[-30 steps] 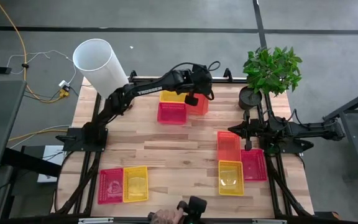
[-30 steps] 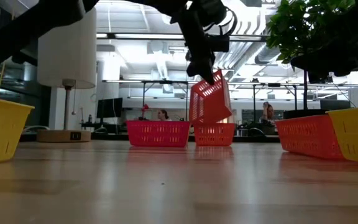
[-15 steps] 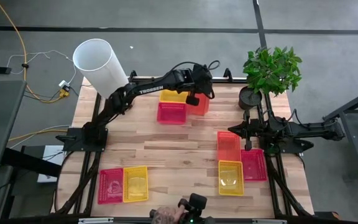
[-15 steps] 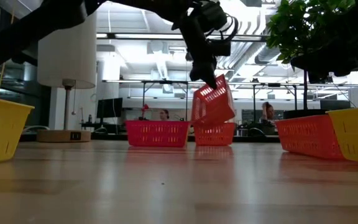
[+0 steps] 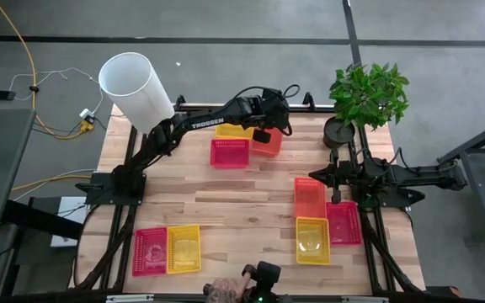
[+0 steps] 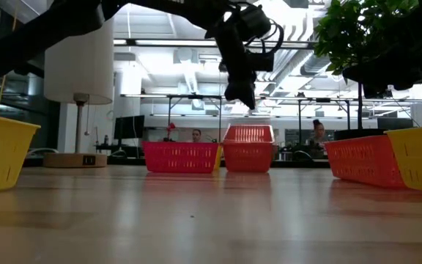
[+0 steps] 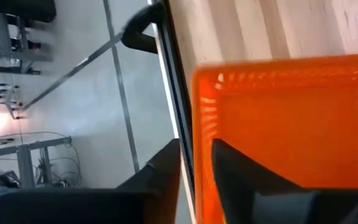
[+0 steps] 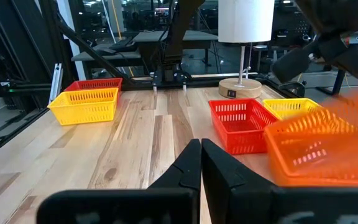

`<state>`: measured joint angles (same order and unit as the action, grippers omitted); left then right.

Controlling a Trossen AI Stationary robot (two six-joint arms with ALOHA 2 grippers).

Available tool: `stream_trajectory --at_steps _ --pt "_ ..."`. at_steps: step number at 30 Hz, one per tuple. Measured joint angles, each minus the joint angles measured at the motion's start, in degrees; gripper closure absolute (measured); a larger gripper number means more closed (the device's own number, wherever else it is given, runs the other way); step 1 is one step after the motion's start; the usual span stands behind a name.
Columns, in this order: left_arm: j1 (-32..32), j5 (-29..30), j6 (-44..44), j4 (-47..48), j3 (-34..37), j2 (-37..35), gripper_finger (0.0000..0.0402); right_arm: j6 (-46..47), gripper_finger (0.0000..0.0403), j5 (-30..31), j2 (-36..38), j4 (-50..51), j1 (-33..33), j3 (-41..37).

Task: Stack baskets by color
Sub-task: Stack the left orange bin on the top orange bin, then stack the bottom orange bin on the top orange bin

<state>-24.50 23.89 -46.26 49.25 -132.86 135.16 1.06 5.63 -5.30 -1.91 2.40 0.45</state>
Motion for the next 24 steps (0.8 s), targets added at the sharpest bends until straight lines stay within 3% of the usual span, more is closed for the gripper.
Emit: stream_trajectory --at_steps 7,12,15,18,24 --pt "1.1 3.0 -1.4 -0.2 0.0 -0.2 0.0239 0.0 0.0402 0.0 0.0 0.0 0.0 0.0" --pt "2.8 5.3 -2.0 1.1 -1.8 -0.9 0.022 0.0 0.0402 0.0 0.0 0.0 0.0 0.0" --pt "3.6 5.3 2.1 2.1 -1.5 -4.6 0.0218 0.0 0.0402 0.0 0.0 0.0 0.0 0.0" --pt "3.7 -0.7 14.0 4.5 -1.5 -9.1 0.022 0.0 0.0402 0.0 0.0 0.0 0.0 0.0" --pt "2.6 -22.6 31.8 11.5 -1.5 -18.1 0.0237 0.0 0.0402 0.0 0.0 0.0 0.0 0.0"
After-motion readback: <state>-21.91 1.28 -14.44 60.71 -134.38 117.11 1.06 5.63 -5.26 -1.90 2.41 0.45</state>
